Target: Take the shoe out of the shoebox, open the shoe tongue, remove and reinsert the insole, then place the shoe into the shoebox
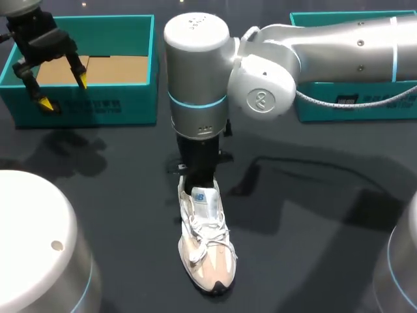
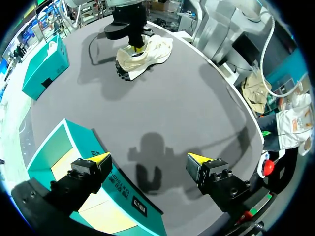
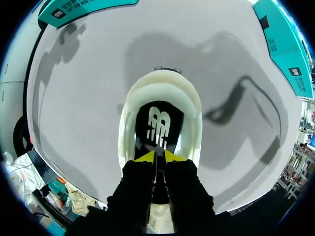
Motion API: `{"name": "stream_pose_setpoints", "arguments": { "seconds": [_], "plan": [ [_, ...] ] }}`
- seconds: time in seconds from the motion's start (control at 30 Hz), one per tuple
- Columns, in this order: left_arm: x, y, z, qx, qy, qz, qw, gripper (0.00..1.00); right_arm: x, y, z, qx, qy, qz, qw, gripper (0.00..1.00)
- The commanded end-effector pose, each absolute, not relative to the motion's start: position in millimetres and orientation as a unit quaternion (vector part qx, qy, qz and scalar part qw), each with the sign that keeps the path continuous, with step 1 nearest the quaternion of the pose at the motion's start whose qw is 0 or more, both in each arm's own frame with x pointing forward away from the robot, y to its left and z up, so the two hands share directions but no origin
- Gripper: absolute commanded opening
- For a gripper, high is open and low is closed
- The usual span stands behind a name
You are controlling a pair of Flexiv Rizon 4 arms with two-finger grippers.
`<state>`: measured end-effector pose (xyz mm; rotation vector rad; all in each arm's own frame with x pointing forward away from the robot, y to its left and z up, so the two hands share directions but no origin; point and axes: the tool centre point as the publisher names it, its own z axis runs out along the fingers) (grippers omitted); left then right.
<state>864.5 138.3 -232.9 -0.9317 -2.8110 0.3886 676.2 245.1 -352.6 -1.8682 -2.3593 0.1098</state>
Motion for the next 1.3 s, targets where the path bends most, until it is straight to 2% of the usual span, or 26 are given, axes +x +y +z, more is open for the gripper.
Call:
{"name": "stream_pose_setpoints", "arguments": {
  "seconds": [0.03, 0.57, 1.0, 1.3],
  "plan": [
    [864, 139, -233, -0.311, -0.938, 0.128, 0.077, 1.0, 675, 244, -355, -0.618, -0.782, 0.037, 0.075, 0.31],
    [864, 139, -233, -0.311, -0.938, 0.128, 0.077, 1.0, 668, 249, -341, -0.632, -0.771, 0.057, 0.057, 0.35],
    [864, 139, -233, -0.311, -0.938, 0.128, 0.077, 1.0, 670, 246, -340, -0.632, -0.77, 0.057, 0.059, 0.45],
    [864, 139, -233, -0.311, -0.938, 0.128, 0.077, 1.0, 675, 248, -342, -0.632, -0.77, 0.06, 0.063, 0.48]
  ]
}}
